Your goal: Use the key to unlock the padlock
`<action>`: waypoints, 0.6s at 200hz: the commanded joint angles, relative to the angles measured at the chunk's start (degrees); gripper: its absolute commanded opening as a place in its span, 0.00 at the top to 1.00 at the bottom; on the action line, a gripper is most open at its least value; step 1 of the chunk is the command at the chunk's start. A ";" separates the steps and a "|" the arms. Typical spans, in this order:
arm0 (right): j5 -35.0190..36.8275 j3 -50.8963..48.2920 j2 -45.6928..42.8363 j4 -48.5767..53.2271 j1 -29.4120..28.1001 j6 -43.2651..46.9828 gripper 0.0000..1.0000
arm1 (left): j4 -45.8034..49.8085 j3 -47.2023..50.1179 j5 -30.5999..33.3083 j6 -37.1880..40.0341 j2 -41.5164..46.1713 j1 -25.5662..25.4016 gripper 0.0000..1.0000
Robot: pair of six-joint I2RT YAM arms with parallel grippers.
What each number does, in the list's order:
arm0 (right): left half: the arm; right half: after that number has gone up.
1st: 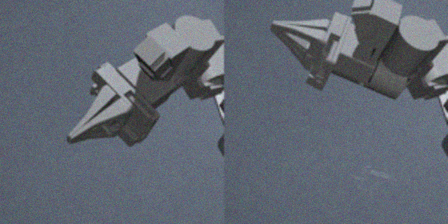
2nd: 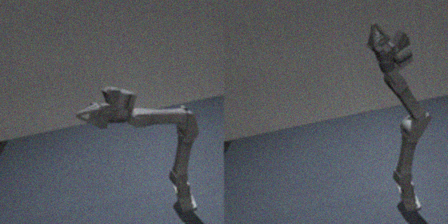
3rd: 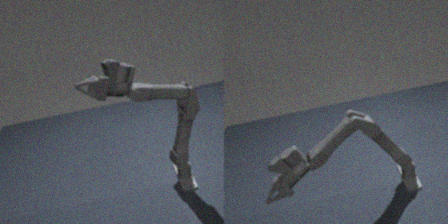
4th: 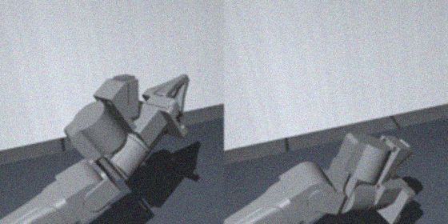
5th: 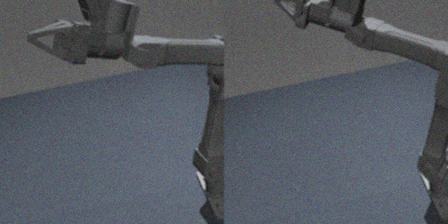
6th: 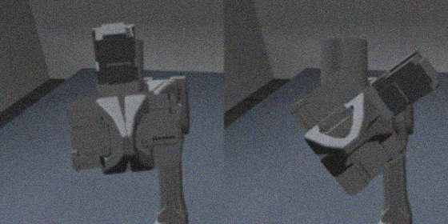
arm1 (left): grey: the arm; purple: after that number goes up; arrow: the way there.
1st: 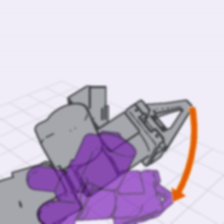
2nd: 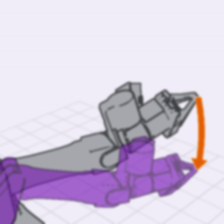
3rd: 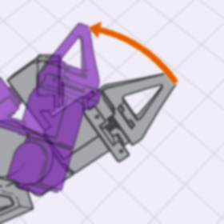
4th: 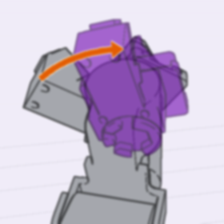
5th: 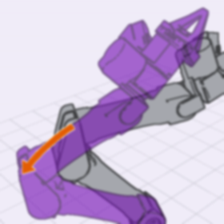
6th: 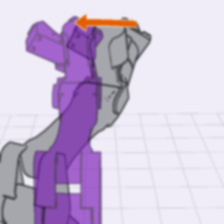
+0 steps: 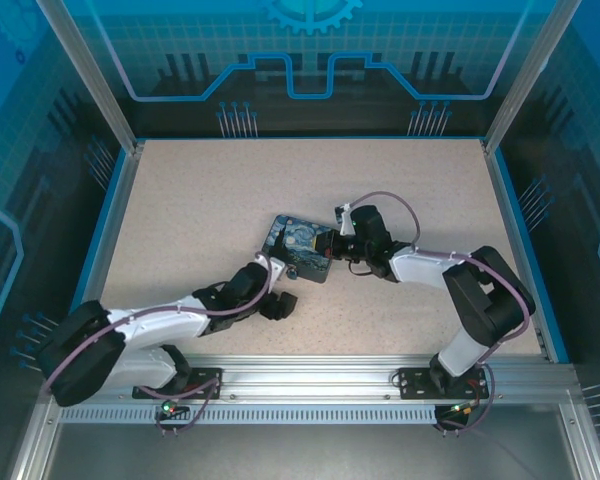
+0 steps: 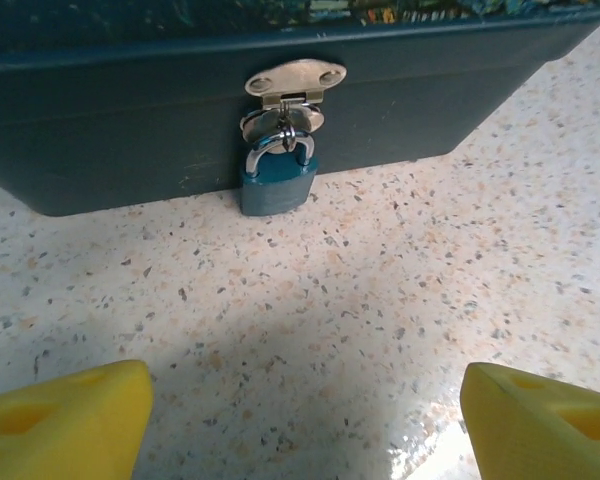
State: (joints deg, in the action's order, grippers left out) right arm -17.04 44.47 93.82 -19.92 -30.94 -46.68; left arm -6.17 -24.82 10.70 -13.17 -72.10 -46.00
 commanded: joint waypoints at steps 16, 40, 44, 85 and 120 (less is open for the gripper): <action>1.93 3.51 1.90 4.10 0.19 -2.00 0.99 | -6.56 -3.81 9.97 0.65 -7.06 -2.94 0.20; 2.95 5.17 2.68 7.07 -0.49 -1.33 0.99 | -7.94 -4.29 13.46 -1.72 -10.34 -2.97 0.22; 3.09 5.39 2.80 7.47 -0.65 -1.17 0.99 | -8.40 -4.27 13.63 -1.90 -10.69 -3.01 0.23; 4.07 5.61 3.13 9.17 -1.74 -0.75 0.99 | -14.58 -4.32 15.40 -1.64 -14.72 -2.98 0.23; 4.60 5.57 2.66 10.30 -2.11 -0.59 0.99 | -21.92 -3.88 15.38 0.01 -18.97 -2.96 0.23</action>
State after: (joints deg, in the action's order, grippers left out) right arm -13.63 49.45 96.01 -14.00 -31.99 -47.59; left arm -20.51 -28.05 24.08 -14.55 -88.31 -48.66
